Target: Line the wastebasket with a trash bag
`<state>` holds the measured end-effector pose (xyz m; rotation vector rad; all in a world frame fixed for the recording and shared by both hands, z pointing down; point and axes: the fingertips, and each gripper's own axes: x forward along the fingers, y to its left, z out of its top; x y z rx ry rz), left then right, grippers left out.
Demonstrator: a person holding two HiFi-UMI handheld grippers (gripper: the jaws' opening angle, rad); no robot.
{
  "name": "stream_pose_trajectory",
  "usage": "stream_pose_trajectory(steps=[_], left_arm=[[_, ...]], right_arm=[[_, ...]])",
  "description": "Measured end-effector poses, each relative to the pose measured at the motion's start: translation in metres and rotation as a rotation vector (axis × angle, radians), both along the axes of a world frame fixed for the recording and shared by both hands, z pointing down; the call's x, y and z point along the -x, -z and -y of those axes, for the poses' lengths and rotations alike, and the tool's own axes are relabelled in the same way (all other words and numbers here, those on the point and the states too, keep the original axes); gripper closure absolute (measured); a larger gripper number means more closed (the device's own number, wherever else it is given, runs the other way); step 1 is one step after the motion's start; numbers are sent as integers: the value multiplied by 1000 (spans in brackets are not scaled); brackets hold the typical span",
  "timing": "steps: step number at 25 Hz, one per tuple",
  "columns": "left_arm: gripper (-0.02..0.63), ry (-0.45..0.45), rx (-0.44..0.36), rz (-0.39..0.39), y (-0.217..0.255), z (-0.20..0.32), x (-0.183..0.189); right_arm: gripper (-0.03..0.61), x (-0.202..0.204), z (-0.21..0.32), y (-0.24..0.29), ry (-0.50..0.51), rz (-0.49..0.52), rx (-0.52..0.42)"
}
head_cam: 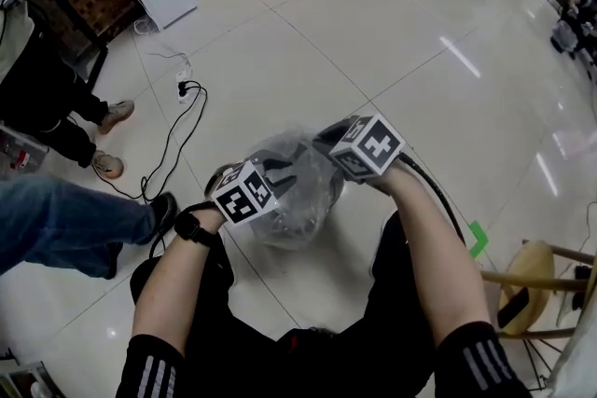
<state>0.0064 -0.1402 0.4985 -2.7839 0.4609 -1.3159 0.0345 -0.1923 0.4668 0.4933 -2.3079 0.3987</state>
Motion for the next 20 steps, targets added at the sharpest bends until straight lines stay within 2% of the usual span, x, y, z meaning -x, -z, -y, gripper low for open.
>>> stream_pose_trajectory(steps=[3, 8, 12, 20], left_arm=[[512, 42, -7, 8, -8, 21, -8], [486, 63, 47, 108, -51, 45, -16], [457, 37, 64, 203, -92, 54, -17], [453, -37, 190, 286, -149, 43, -26]], right_arm=[[571, -11, 3, -9, -3, -41, 5], [571, -30, 13, -13, -65, -42, 19], [571, -36, 20, -23, -88, -56, 19], [571, -32, 17, -55, -88, -113, 38]])
